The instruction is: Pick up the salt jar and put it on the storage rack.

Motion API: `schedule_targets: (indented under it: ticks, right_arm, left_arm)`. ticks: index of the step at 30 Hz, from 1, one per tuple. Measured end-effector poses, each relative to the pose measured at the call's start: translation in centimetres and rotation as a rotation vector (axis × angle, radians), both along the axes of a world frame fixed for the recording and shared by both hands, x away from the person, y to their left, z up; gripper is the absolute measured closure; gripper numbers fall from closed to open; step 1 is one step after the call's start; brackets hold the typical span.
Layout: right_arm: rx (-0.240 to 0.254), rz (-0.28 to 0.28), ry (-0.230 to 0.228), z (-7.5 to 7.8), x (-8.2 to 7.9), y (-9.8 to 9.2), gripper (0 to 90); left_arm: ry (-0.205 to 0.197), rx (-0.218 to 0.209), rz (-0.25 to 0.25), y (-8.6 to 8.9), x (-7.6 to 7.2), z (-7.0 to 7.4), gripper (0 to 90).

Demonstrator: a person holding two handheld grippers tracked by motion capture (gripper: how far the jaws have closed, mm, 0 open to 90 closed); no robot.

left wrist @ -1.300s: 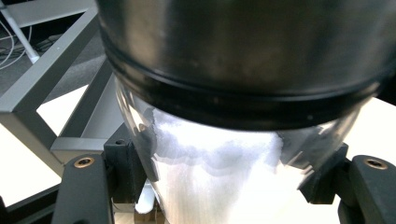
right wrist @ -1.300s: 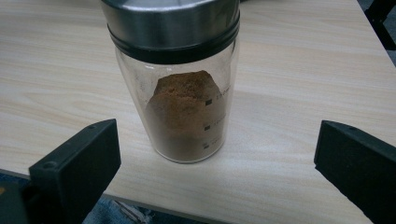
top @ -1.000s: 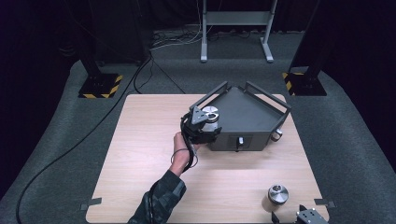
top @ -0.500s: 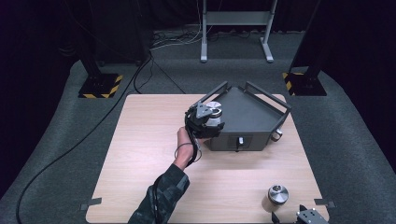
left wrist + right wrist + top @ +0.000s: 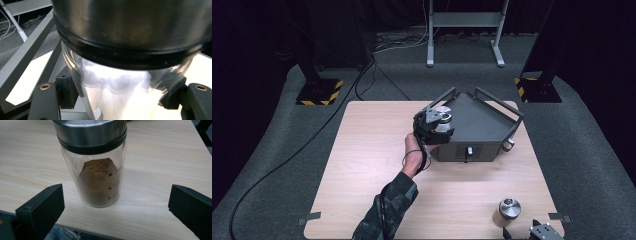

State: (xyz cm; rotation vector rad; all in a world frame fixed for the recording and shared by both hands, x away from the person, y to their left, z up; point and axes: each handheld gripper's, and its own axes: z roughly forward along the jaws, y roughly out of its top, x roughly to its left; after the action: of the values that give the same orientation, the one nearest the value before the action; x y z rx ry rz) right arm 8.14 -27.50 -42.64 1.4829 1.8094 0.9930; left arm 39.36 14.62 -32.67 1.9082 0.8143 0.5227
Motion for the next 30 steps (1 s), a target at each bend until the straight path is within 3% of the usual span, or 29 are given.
schedule_targets:
  ticks: [19,30]
  right_arm:
    - [0.000,0.002,0.000,-0.1,0.0,-0.1,0.0]
    - [0.003,0.000,0.001,-0.1,0.1,-0.1,0.0]
  left_arm:
    - [-0.007,-0.005,0.012,-1.2,0.8,-0.8,31.4]
    - [0.018,-0.006,0.014,-1.6,1.4,-1.4,31.4]
